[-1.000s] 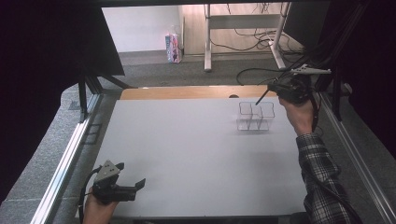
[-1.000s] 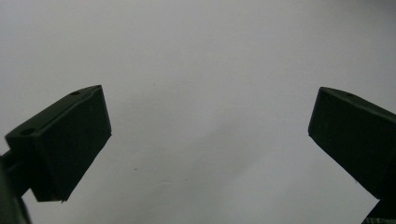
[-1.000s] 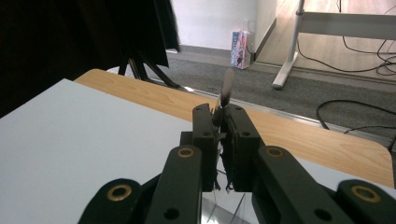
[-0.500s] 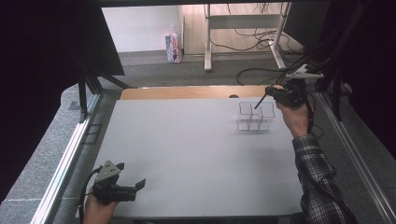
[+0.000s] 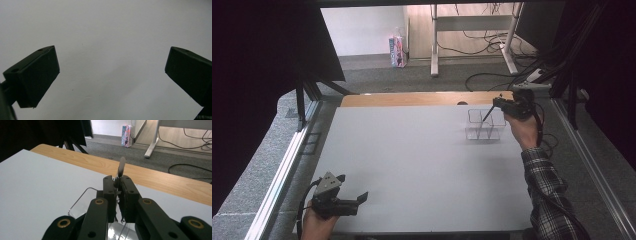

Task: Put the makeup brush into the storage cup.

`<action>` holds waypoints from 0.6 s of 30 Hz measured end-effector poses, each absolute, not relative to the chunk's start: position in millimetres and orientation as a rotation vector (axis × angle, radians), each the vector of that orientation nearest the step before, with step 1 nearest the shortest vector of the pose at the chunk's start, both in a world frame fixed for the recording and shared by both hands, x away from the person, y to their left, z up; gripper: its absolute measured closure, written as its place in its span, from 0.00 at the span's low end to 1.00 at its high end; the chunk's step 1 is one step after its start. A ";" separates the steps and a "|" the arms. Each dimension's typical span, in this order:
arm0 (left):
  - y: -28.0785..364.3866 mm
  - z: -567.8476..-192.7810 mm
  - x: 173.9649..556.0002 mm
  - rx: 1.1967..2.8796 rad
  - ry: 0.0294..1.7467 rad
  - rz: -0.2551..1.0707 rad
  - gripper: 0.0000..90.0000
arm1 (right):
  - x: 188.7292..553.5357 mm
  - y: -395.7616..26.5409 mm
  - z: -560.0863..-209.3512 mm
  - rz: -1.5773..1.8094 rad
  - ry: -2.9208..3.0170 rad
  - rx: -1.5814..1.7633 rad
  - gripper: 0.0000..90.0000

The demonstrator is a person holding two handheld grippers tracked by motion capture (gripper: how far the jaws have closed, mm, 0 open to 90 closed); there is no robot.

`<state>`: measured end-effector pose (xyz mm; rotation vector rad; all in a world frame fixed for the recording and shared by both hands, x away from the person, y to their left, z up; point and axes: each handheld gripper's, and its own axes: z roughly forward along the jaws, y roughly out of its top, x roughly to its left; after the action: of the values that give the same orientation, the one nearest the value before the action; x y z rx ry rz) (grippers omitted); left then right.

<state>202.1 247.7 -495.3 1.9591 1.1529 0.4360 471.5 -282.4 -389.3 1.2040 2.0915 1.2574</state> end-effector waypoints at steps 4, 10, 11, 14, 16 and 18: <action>247.5 -495.4 202.2 1.962 1.153 0.437 0.00 | 471.7 -282.3 -394.6 1.251 2.098 1.213 0.93; 247.3 -495.5 202.1 1.963 1.152 0.440 0.00 | 472.6 -281.7 -403.1 1.247 2.104 1.226 0.93; 247.3 -495.5 202.1 1.962 1.152 0.440 0.00 | 472.8 -281.5 -404.4 1.248 2.104 1.227 0.93; 247.3 -495.5 202.1 1.963 1.152 0.441 0.00 | 473.1 -280.9 -407.9 1.244 2.109 1.233 0.93; 247.2 -495.5 202.1 1.963 1.152 0.441 0.00 | 473.5 -280.2 -411.0 1.244 2.112 1.236 0.93; 247.3 -495.6 202.2 1.964 1.153 0.441 0.00 | 473.6 -279.8 -413.4 1.236 2.119 1.236 0.93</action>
<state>202.2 247.3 -495.6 1.9645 1.1527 0.4412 473.6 -279.8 -413.4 1.2359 2.1194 1.2362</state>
